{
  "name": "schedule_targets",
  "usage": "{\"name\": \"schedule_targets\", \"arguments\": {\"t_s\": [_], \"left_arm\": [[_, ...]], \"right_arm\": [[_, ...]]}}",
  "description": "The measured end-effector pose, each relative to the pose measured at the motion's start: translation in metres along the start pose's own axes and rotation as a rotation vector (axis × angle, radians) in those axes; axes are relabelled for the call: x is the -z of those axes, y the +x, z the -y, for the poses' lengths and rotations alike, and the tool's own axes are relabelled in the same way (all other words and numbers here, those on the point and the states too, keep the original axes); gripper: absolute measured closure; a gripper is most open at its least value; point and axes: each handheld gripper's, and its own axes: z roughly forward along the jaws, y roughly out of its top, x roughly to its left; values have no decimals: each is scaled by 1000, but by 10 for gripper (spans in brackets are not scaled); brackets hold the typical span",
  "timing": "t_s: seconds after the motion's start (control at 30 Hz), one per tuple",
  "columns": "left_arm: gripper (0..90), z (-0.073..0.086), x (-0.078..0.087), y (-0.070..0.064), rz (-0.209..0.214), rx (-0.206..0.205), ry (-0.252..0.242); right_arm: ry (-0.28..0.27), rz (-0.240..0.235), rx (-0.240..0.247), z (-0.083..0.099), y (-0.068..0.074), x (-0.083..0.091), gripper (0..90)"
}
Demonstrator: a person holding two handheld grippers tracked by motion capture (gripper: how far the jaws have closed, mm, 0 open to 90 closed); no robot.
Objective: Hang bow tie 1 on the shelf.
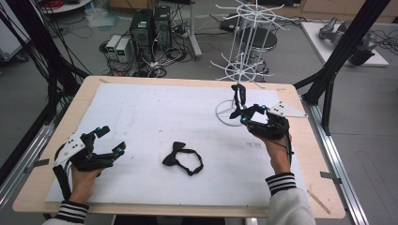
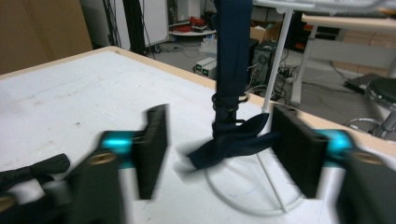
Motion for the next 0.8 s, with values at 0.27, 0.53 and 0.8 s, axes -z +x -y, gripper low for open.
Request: {"name": "schedule_targets", "arguments": {"t_s": [0.27,0.53,0.8], "left_arm": [[108,2,1,-1,-9,-4,-5],[108,5,4,0,-20,-3,-10],[108,7,5,0,-14,1,-19]], "right_arm": [[0,9,-10,-1,5,5,42],[-50,36,-8,2,17,19,9],[-68,53,-27,20,21,29,9]]}}
